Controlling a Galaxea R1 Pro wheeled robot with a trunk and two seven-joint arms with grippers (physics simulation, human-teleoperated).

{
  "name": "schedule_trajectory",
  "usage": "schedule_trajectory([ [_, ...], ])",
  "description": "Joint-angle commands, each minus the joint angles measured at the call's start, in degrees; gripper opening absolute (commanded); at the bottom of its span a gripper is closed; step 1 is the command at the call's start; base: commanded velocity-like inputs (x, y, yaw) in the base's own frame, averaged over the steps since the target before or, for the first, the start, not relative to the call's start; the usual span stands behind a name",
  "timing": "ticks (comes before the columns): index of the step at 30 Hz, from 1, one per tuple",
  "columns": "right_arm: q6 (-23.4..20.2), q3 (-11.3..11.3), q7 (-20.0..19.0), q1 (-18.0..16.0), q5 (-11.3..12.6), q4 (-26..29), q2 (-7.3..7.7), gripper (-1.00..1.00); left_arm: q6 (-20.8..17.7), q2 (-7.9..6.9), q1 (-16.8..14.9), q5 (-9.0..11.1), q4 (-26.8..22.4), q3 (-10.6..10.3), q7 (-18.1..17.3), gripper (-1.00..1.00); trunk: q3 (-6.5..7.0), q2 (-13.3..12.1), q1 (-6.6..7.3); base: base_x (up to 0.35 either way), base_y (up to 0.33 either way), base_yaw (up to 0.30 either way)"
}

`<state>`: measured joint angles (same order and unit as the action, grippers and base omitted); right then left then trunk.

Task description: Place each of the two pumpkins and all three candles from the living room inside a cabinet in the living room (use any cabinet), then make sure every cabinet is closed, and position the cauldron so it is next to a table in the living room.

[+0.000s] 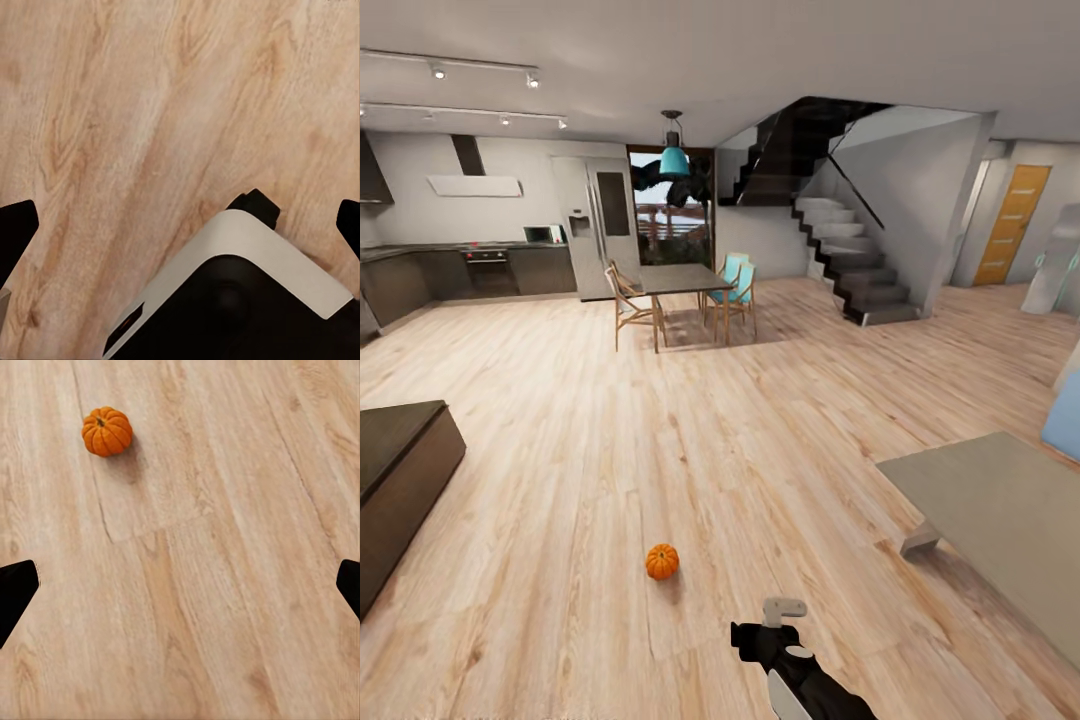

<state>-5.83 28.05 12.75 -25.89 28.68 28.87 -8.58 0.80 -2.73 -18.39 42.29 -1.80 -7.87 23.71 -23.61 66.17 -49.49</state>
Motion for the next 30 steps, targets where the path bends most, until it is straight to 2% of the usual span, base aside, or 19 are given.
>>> schedule_trajectory([
  [1, -0.2, 0.4, 0.5, 0.0, 0.4, 0.1, 0.06, 1.0, 0.1, 0.0, 0.0, 0.6, 0.0, -0.5, 0.2, 1.0, 0.0, 0.0, 0.0, 0.0, 0.0, 0.225],
  [30, -0.1, 0.4, 0.5, 0.0, 0.3, 0.1, 0.03, 1.0, 0.1, 0.0, 0.0, 0.6, 0.0, -0.5, 0.2, 1.0, 1.78, 0.0, 0.0, 0.0, 0.0, 0.225],
])
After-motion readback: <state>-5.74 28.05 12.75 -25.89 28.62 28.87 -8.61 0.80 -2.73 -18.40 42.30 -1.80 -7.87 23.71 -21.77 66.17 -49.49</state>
